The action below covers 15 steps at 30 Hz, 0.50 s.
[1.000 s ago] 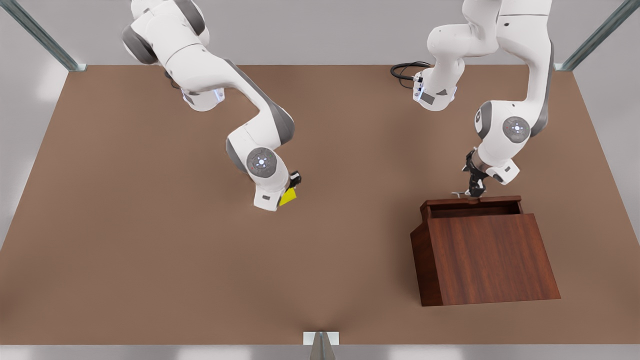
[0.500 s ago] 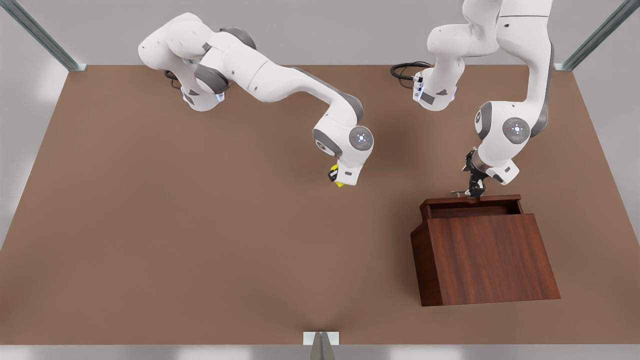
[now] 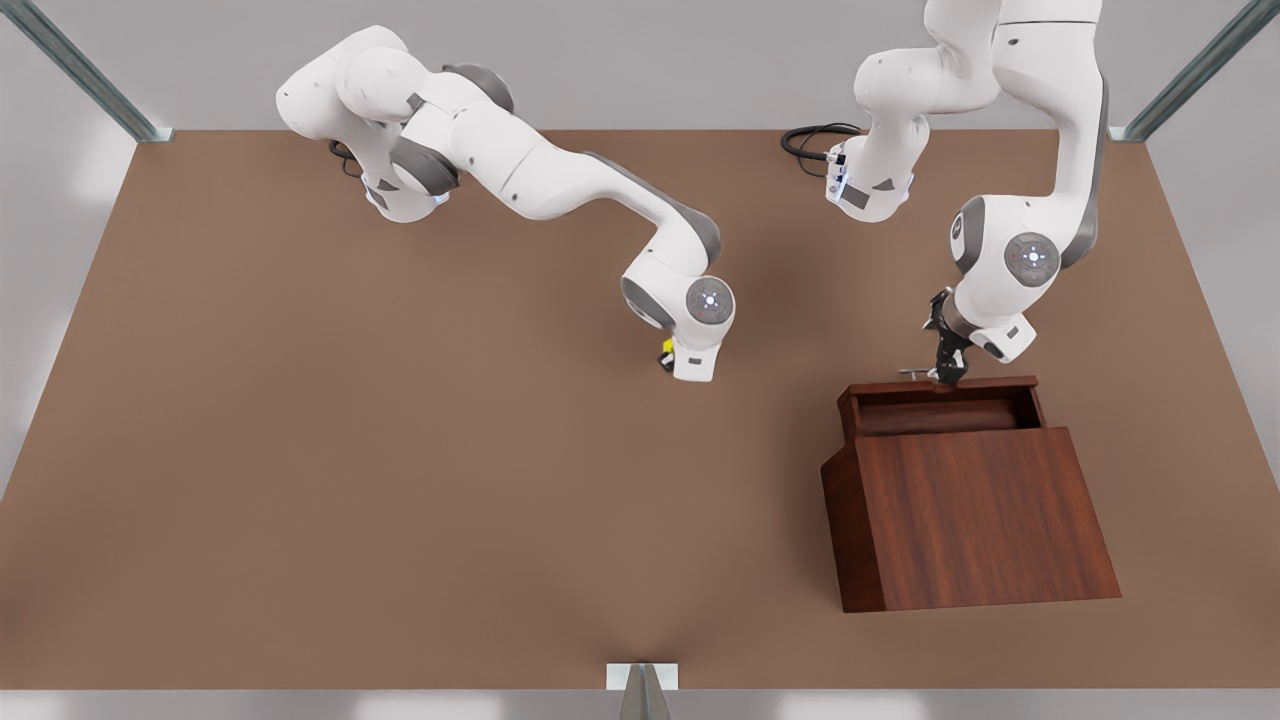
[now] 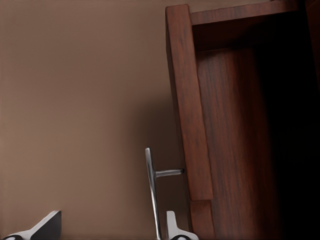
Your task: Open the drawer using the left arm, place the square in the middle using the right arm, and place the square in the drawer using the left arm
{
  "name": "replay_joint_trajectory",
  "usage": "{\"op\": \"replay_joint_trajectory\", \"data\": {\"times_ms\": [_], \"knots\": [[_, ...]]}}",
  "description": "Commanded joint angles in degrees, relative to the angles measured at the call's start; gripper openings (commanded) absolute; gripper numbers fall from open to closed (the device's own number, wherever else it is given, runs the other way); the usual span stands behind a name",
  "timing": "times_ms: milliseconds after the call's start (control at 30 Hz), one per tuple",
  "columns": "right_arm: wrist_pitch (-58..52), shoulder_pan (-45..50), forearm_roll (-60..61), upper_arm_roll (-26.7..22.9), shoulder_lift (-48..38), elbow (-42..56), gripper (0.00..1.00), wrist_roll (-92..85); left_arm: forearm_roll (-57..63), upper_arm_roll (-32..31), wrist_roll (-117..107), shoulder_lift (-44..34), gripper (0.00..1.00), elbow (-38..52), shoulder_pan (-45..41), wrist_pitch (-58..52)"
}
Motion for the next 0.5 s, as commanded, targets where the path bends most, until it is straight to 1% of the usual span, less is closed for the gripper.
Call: {"op": "replay_joint_trajectory", "data": {"times_ms": [0,33,67,300,333,367,400,467], "knots": [[0.0,0.1,-0.1,0.0,0.0,0.0,0.89,-0.1,0.0,0.0,-0.2,-0.1,1.00,0.0,0.0,0.0],[0.0,0.1,-0.3,0.0,0.1,-0.1,1.00,-1.4,0.0,0.0,-0.2,-0.3,1.00,-0.1,0.0,-0.5],[0.1,0.0,-0.8,0.0,0.1,-0.4,1.00,-6.4,0.0,0.0,-0.4,-0.4,1.00,-0.2,0.1,-0.7],[-0.9,-0.2,-0.9,-0.1,-1.3,-0.4,1.00,-6.9,0.0,-0.1,-0.4,-1.0,1.00,-0.3,0.0,-2.4],[-3.5,-1.1,-0.6,0.0,-2.9,-1.0,1.00,-6.5,0.0,-0.1,-0.4,-1.1,1.00,-0.3,0.0,-2.5],[-6.7,-2.8,-0.5,0.0,-6.7,-3.1,1.00,-6.4,0.0,-0.3,-0.4,-1.2,1.00,-0.3,-0.1,-2.9],[-6.7,-6.1,-0.1,0.4,-11.7,-7.9,1.00,-7.0,0.0,-0.3,-0.6,-1.6,1.00,-0.2,-0.2,-3.4],[-6.2,-13.3,-0.2,0.3,-25.6,-22.5,1.00,-7.3,-0.1,-0.3,-1.3,-1.8,1.00,-0.3,-0.8,-3.8]]}}
